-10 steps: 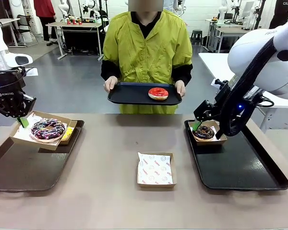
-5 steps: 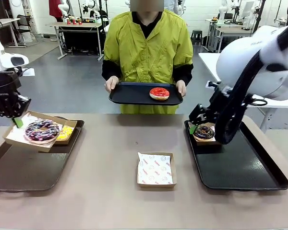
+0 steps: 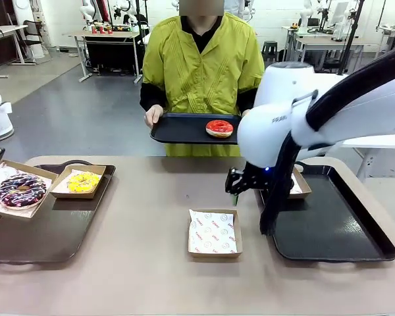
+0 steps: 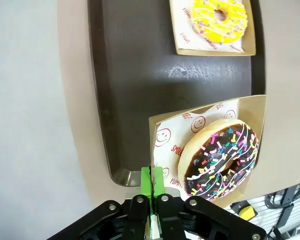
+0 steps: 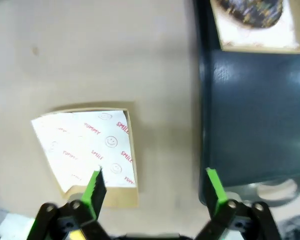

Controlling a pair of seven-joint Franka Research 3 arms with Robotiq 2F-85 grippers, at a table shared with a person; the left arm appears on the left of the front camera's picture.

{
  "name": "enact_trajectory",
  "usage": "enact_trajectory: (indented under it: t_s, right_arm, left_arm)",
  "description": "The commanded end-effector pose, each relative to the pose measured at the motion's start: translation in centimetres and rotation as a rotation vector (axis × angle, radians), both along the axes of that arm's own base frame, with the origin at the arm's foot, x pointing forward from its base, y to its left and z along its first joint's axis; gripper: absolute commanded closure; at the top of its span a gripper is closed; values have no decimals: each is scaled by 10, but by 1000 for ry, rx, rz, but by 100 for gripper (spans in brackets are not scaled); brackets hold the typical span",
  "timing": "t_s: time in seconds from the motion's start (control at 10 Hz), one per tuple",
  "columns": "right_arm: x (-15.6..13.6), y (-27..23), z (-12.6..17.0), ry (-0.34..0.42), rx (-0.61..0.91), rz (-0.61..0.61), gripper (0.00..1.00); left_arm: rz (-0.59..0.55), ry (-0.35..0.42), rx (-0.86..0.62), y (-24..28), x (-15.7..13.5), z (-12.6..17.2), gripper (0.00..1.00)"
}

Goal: Individually package the donuts and arrange them on the tray.
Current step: Place the picked Paper togo box on the Handle tray while simultaneously picking up another Paper togo box from the table with the other hand.

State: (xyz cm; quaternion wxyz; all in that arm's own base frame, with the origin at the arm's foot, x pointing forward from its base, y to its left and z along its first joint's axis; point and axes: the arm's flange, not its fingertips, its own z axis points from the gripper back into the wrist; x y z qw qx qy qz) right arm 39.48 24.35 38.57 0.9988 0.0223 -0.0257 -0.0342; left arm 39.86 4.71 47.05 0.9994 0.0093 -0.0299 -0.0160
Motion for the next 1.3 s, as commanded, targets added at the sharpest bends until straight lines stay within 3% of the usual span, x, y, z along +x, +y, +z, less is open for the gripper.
enact_trajectory:
  t_s: [0.0, 0.2, 0.3, 0.8, 1.0, 1.2]
  right_arm:
    - [10, 24, -16, 4, -22, -19, 0]
    - [10, 36, -32, 19, -12, -30, 0]
    - [7, 38, -30, 31, 38, -43, 0]
    - [5, 27, -31, 39, 7, -11, 0]
    - [1, 25, -41, 48, 59, -31, 0]
    - [-5, 21, -49, 44, 69, -24, 0]
  left_arm:
    - [-11, -20, 6, 13, 2, -12, 99]
    - [-23, -3, 6, 20, 4, -20, 99]
    - [-29, 24, 7, 18, 0, -18, 99]
    - [0, 13, -12, 13, 2, -18, 99]
    - [95, 74, -53, 7, 4, -29, 99]
    - [161, 67, -29, 3, 4, -41, 99]
